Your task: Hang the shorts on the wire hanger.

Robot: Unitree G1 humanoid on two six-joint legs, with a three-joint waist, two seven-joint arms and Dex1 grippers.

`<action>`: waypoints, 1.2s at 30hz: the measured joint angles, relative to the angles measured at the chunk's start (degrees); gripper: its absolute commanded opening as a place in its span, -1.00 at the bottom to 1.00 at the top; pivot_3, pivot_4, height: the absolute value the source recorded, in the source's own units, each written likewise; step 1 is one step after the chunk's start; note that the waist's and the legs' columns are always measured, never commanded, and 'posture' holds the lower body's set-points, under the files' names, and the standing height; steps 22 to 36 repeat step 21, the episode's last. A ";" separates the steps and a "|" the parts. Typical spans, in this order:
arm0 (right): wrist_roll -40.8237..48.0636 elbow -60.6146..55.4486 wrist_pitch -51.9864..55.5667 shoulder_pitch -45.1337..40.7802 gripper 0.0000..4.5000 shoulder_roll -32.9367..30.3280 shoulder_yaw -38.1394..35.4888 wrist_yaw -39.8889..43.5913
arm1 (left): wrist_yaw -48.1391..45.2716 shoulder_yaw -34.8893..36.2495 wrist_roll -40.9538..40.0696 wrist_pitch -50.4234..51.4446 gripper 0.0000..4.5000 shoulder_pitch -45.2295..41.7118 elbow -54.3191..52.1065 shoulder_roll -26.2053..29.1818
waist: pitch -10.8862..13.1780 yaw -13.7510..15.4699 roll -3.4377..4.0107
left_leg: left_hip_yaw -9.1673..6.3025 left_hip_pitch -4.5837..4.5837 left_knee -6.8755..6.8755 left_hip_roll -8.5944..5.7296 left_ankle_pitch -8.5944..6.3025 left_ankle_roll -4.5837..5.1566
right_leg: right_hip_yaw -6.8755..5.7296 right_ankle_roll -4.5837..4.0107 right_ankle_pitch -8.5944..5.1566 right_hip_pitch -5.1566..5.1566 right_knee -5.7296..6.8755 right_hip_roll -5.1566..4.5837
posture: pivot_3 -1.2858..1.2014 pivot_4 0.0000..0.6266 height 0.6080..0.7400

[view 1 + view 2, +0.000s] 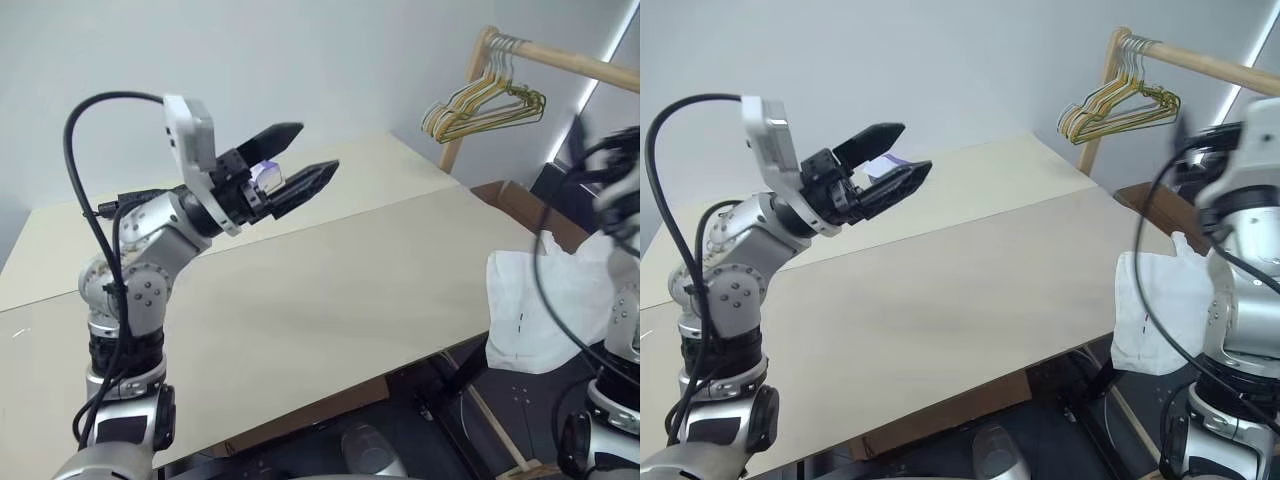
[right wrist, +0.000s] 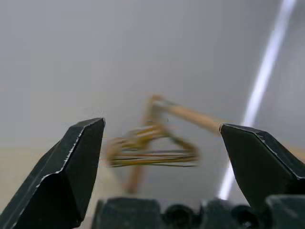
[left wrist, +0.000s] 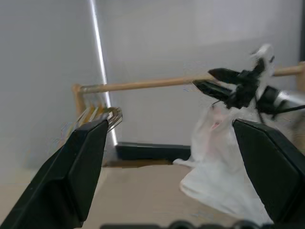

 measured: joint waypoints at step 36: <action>4.06 15.21 -8.88 -8.34 0.98 -0.80 24.19 41.29 | -3.50 1.26 8.44 -3.37 1.00 25.70 -13.02 12.82 | 0.05 16.84 0.09 | -0.08 -1.31 -0.13 -0.04 -0.08 -0.05 | 0.08 -0.78 0.51 -2.05 0.21 0.03 | -0.11 -1.00 1.00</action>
